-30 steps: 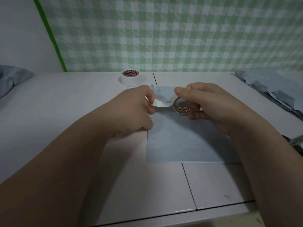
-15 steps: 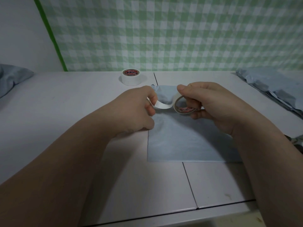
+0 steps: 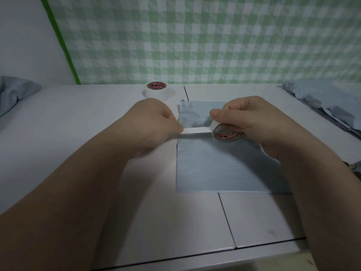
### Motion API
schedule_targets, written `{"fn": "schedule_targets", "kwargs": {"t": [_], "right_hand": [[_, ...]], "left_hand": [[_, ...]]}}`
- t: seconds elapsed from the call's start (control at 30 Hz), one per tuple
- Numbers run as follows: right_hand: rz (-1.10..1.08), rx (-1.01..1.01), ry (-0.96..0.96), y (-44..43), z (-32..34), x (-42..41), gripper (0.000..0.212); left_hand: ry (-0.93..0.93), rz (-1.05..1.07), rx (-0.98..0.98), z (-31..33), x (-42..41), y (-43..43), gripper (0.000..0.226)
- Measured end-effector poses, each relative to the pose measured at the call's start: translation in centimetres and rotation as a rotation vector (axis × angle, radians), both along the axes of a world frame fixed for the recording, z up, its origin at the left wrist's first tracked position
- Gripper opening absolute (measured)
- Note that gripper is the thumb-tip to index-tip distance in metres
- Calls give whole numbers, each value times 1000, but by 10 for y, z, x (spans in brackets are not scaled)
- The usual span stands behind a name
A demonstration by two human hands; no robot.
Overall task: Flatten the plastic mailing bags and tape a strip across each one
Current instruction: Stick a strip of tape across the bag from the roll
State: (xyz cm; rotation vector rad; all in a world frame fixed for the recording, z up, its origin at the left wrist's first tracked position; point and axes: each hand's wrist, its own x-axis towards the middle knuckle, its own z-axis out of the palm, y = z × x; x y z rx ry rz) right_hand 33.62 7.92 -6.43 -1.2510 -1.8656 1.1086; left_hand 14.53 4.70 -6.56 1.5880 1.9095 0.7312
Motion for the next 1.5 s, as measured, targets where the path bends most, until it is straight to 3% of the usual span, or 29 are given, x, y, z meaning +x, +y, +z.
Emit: {"fn": "schedule_targets", "kwargs": {"t": [0.47, 1.3, 1.43, 1.5], "right_hand": [[12, 109, -138, -2, -6, -8, 44], [3, 163, -164, 2, -10, -9, 49], [4, 145, -158, 2, -11, -8, 50], [5, 145, -157, 3, -12, -9, 51]], "left_hand": [[278, -95, 15, -7, 4, 0, 22], [482, -115, 32, -14, 7, 6, 17], [503, -100, -12, -12, 3, 6, 32], [499, -103, -36, -11, -1, 5, 27]]}}
